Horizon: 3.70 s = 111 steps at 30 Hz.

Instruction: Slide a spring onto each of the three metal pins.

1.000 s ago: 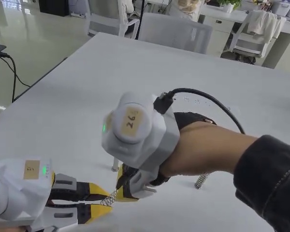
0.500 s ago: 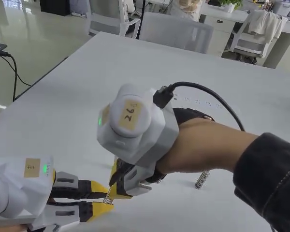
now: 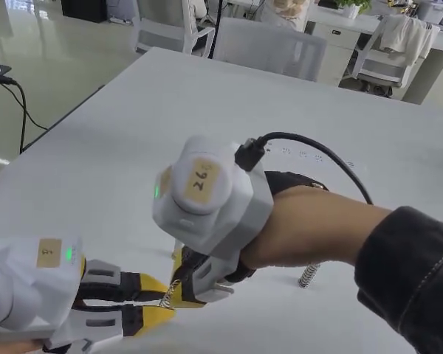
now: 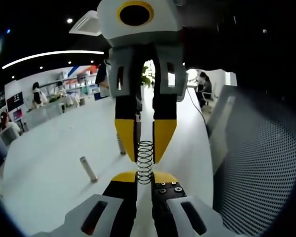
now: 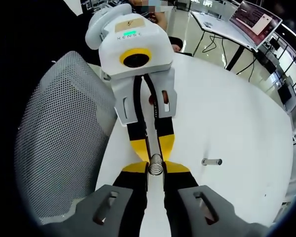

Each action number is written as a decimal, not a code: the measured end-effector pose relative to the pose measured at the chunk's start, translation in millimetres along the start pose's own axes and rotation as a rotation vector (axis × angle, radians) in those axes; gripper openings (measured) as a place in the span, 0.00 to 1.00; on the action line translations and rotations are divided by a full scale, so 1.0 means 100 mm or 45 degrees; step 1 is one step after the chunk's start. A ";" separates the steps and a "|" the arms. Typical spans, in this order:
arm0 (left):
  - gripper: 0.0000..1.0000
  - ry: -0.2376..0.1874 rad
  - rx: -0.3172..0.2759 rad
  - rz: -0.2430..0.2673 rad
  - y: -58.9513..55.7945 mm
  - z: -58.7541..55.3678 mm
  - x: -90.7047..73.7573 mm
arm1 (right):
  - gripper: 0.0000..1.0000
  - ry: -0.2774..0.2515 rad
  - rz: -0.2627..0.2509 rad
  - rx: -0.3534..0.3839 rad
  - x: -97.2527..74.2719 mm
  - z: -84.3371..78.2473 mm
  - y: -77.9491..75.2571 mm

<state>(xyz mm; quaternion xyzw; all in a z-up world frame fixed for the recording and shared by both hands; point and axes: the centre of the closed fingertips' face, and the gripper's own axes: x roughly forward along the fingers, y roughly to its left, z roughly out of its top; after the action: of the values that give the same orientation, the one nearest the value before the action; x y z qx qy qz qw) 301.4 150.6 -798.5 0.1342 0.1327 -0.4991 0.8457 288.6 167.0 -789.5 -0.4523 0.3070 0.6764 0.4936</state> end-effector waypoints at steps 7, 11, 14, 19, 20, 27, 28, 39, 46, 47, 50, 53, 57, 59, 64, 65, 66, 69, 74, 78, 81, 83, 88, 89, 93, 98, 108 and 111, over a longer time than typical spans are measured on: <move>0.02 -0.017 -0.009 -0.006 -0.01 0.06 0.01 | 0.09 0.002 0.004 0.009 0.01 -0.02 0.00; 0.02 -0.034 -0.012 -0.002 0.00 0.10 0.02 | 0.09 0.002 0.002 0.011 0.01 -0.03 -0.01; 0.02 -0.030 -0.009 -0.006 0.00 0.10 0.02 | 0.09 0.001 0.005 0.017 0.01 -0.03 -0.01; 0.02 -0.027 -0.001 -0.009 -0.01 0.09 0.04 | 0.08 0.002 0.006 0.023 0.01 -0.04 0.00; 0.02 -0.030 -0.002 -0.005 0.00 0.09 0.04 | 0.08 0.000 0.003 0.025 0.01 -0.04 -0.01; 0.08 -0.015 -0.018 0.012 0.03 0.04 0.03 | 0.08 -0.008 -0.009 0.042 0.00 -0.04 -0.05; 0.09 -0.014 -0.021 0.012 0.03 0.04 0.03 | 0.08 -0.008 -0.010 0.042 0.00 -0.04 -0.05; 0.22 -0.004 -0.059 0.047 0.08 0.00 0.01 | 0.08 -0.001 -0.023 0.054 -0.03 -0.07 -0.08; 0.35 0.006 -0.090 0.082 0.13 -0.04 -0.01 | 0.08 0.007 -0.037 0.058 -0.06 -0.10 -0.11; 0.38 0.007 -0.092 0.091 0.14 -0.04 -0.02 | 0.08 0.008 -0.039 0.058 -0.06 -0.10 -0.12; 0.44 0.007 -0.111 0.113 0.18 -0.04 -0.03 | 0.08 0.013 -0.041 0.059 -0.07 -0.11 -0.12; 0.53 0.013 -0.133 0.142 0.23 -0.06 -0.04 | 0.08 0.013 -0.041 0.061 -0.07 -0.11 -0.13; 0.57 0.014 -0.142 0.157 0.25 -0.08 -0.05 | 0.08 0.016 -0.043 0.062 -0.08 -0.12 -0.14; 0.59 0.014 -0.145 0.162 0.25 -0.08 -0.05 | 0.08 0.015 -0.043 0.063 -0.08 -0.12 -0.14; 0.66 0.016 -0.160 0.183 0.28 -0.09 -0.06 | 0.08 0.022 -0.049 0.065 -0.09 -0.15 -0.17; 0.67 0.016 -0.162 0.185 0.28 -0.09 -0.06 | 0.08 0.021 -0.051 0.067 -0.10 -0.15 -0.18; 0.67 0.015 -0.162 0.186 0.28 -0.09 -0.06 | 0.08 0.021 -0.053 0.069 -0.11 -0.15 -0.19; 0.69 0.015 -0.163 0.190 0.28 -0.09 -0.06 | 0.08 0.021 -0.060 0.073 -0.13 -0.16 -0.22; 0.71 0.018 -0.167 0.194 0.28 -0.10 -0.06 | 0.08 0.021 -0.076 0.081 -0.17 -0.17 -0.29; 0.72 0.015 -0.163 0.197 0.29 -0.09 -0.07 | 0.08 0.026 -0.086 0.081 -0.19 -0.18 -0.33; 0.73 0.016 -0.162 0.199 0.29 -0.09 -0.07 | 0.08 0.027 -0.091 0.081 -0.21 -0.17 -0.36; 0.73 0.017 -0.162 0.201 0.29 -0.10 -0.07 | 0.08 0.031 -0.097 0.078 -0.23 -0.17 -0.38; 0.74 0.017 -0.164 0.206 0.30 -0.10 -0.08 | 0.08 0.033 -0.112 0.074 -0.27 -0.16 -0.46; 0.74 0.016 -0.164 0.208 0.30 -0.10 -0.08 | 0.08 0.035 -0.116 0.073 -0.28 -0.16 -0.48; 0.75 0.015 -0.167 0.212 0.31 -0.11 -0.08 | 0.08 0.042 -0.125 0.071 -0.30 -0.17 -0.53; 0.75 0.012 -0.169 0.215 0.32 -0.11 -0.08 | 0.08 0.052 -0.134 0.067 -0.31 -0.18 -0.58; 0.75 0.012 -0.173 0.215 0.33 -0.13 -0.10 | 0.08 0.069 -0.160 0.070 -0.33 -0.19 -0.76; 0.75 0.010 -0.177 0.216 0.33 -0.14 -0.10 | 0.08 0.072 -0.162 0.074 -0.32 -0.19 -0.79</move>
<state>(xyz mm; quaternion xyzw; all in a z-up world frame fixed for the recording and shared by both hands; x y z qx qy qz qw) 325.1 178.9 -804.5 0.0880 0.1585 -0.4147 0.8917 372.4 164.3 -765.6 -0.4755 0.3109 0.6213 0.5396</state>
